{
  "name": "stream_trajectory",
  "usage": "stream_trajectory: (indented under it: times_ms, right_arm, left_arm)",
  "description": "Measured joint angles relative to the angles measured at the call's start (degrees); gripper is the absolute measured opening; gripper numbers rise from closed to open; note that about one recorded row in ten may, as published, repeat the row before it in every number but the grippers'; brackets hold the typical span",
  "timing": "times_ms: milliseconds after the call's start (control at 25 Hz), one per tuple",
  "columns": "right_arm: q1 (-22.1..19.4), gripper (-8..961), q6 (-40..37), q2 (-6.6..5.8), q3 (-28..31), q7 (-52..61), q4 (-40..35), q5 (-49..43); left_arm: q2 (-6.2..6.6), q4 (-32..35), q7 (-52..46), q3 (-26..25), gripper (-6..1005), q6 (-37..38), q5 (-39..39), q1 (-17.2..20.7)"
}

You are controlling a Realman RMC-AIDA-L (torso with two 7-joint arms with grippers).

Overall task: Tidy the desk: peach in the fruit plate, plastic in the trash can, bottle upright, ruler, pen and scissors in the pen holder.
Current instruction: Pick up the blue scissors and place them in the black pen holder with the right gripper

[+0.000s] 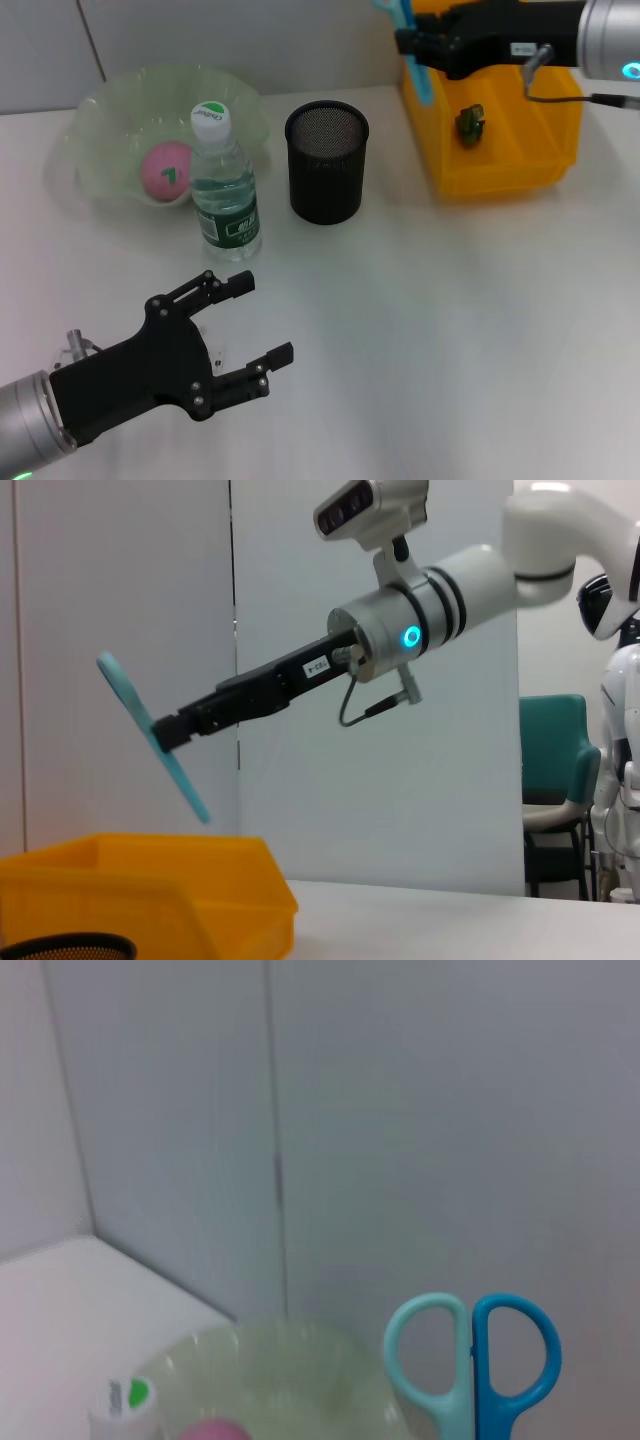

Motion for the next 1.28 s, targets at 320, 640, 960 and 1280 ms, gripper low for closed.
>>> stream_trajectory:
  times_ms: [320,640,960,1280]
  right_arm:
    - [1.7,230,5.6,0.05,0.5,-29.4,18.7,24.5]
    - [5.3,244,6.3,-0.06,0.9,-50.3,36.2,43.6]
    - [10.5,258,6.2,-0.06,1.4,-52.8,46.7,47.2]
    - [14.9,272,6.3,0.22,1.6,-57.2,54.2,50.2]
  left_arm:
    - [-0.01,-0.1,-0.7,0.0,817,-0.3,0.0,0.3]
    - [-0.01,-0.1,-0.9,0.0,816,-0.2,0.0,0.8]
    - [-0.24,-0.4,-0.1,0.0,818,-0.5,0.1,0.4]
    - [-0.27,-0.9,0.1,0.0,818,-0.6,0.1,-0.3]
